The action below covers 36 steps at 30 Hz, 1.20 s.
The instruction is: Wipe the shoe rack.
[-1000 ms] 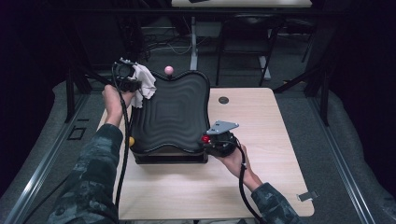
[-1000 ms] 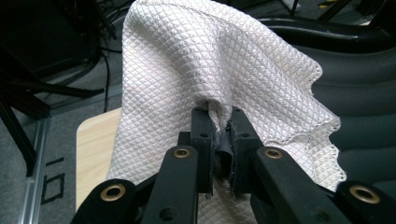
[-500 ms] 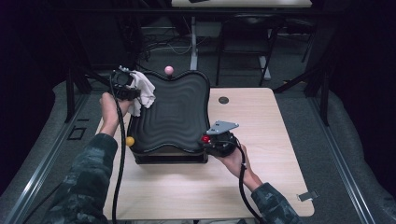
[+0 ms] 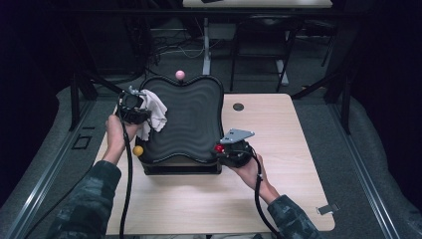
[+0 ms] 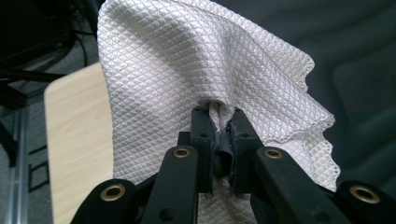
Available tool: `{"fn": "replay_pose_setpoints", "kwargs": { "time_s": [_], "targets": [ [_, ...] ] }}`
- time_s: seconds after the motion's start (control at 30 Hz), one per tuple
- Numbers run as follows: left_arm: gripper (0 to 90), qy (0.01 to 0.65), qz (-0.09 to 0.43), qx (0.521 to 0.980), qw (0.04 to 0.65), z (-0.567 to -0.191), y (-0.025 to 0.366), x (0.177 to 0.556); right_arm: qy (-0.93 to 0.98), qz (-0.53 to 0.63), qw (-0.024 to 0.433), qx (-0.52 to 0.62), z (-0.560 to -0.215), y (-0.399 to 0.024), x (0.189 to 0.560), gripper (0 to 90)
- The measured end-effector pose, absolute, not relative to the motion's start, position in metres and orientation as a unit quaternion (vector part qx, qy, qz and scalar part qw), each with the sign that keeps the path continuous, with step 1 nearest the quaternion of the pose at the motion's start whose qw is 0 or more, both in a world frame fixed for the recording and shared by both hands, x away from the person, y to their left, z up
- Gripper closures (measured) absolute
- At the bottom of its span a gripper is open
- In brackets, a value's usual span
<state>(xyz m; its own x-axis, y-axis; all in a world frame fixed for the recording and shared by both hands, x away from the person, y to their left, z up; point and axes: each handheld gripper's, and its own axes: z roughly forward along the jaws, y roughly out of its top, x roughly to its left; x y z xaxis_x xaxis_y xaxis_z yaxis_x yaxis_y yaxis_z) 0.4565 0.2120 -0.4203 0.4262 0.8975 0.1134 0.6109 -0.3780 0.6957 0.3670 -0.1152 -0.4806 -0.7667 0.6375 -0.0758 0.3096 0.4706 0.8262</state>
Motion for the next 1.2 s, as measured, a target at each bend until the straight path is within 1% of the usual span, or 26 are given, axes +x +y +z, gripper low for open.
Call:
{"fn": "replay_pose_setpoints", "kwargs": {
  "time_s": [0.2,0.7,0.97,1.2],
  "targets": [
    [83.4,0.475,0.233,0.800,0.283,-0.427,0.208,0.443,0.836,0.429,0.192,0.283,-0.481,-0.115,0.367,60.0],
    [83.3,0.470,0.241,0.804,0.273,-0.441,0.204,0.414,0.836,0.428,0.193,0.283,-0.481,-0.115,0.367,60.0],
    [83.4,0.466,0.224,0.809,0.280,-0.448,0.204,0.401,0.837,0.428,0.194,0.282,-0.481,-0.115,0.367,60.0],
    [83.3,0.458,0.221,0.816,0.274,-0.451,0.202,0.394,0.838,0.425,0.193,0.282,-0.480,-0.115,0.366,60.0]
  ]
}}
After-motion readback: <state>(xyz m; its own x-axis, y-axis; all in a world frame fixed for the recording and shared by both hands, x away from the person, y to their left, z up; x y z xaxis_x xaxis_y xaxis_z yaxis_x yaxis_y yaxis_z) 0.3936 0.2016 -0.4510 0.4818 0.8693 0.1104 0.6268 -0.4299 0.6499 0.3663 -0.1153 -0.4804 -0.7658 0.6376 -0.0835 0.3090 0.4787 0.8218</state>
